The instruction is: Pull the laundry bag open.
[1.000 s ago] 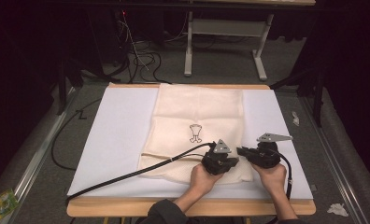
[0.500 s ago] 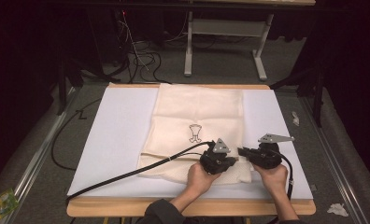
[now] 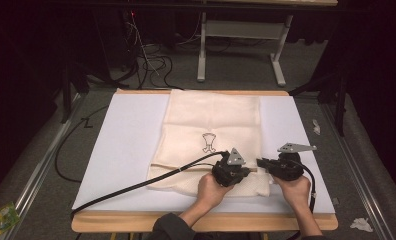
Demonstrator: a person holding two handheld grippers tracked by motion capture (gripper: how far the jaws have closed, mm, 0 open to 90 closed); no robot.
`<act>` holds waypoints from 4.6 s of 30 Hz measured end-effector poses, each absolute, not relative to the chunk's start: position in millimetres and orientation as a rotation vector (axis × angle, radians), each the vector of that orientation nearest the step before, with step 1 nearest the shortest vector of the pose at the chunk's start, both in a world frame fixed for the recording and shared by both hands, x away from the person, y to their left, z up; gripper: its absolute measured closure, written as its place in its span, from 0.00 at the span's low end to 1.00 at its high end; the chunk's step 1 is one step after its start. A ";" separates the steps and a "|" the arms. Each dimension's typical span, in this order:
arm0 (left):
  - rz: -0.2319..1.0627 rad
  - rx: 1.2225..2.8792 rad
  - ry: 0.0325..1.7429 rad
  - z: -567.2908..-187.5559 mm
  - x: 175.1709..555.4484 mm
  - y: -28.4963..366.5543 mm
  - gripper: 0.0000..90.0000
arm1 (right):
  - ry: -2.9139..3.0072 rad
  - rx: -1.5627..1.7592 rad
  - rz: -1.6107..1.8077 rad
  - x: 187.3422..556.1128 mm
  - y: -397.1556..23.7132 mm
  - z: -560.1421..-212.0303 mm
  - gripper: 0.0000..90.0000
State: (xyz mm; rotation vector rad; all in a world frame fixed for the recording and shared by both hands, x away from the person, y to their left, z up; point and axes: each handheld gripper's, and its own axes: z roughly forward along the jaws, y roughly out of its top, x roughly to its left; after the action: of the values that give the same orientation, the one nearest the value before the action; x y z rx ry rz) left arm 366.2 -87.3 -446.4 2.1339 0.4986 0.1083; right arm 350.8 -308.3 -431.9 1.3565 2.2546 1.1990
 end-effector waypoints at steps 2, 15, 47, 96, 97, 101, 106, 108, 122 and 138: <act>0.107 2.121 0.499 -443.6 365.9 -84.0 0.97 | 2.259 1.347 1.189 351.0 -306.2 -430.3 0.97; 0.110 2.126 0.516 -440.5 370.2 -68.4 0.97 | 2.258 1.359 1.178 353.3 -305.2 -433.0 0.97; 0.117 2.130 0.546 -438.8 373.9 -54.9 0.97 | 2.261 1.347 1.100 358.6 -297.5 -435.5 0.97; 0.133 2.093 0.583 -432.9 375.3 -30.2 0.97 | 2.260 1.319 1.083 362.7 -295.7 -432.0 0.97; 0.132 2.091 0.588 -433.4 375.8 -29.3 0.97 | 2.260 1.314 1.073 362.8 -295.9 -432.4 0.97; 0.119 2.084 0.607 -434.1 378.1 -24.5 0.97 | 2.255 1.329 1.074 362.4 -297.9 -435.2 0.97; 0.131 2.080 0.610 -432.3 378.2 -21.0 0.97 | 2.255 1.332 1.083 362.9 -299.4 -435.8 0.97; 0.132 2.078 0.615 -431.9 378.8 -19.2 0.97 | 2.251 1.338 1.085 363.3 -299.4 -436.2 0.97; 0.135 2.056 0.632 -431.1 378.6 -4.4 0.97 | 2.247 1.342 1.082 365.3 -299.5 -437.4 0.97; 0.139 2.052 0.650 -431.6 377.5 7.5 0.97 | 2.242 1.348 1.086 367.6 -299.4 -437.9 0.97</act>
State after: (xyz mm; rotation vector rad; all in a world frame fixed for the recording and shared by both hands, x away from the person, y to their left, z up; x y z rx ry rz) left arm 377.5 7.5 -431.6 2.0516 0.6496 0.1389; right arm 367.6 -299.4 -437.9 1.3485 2.2419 1.0858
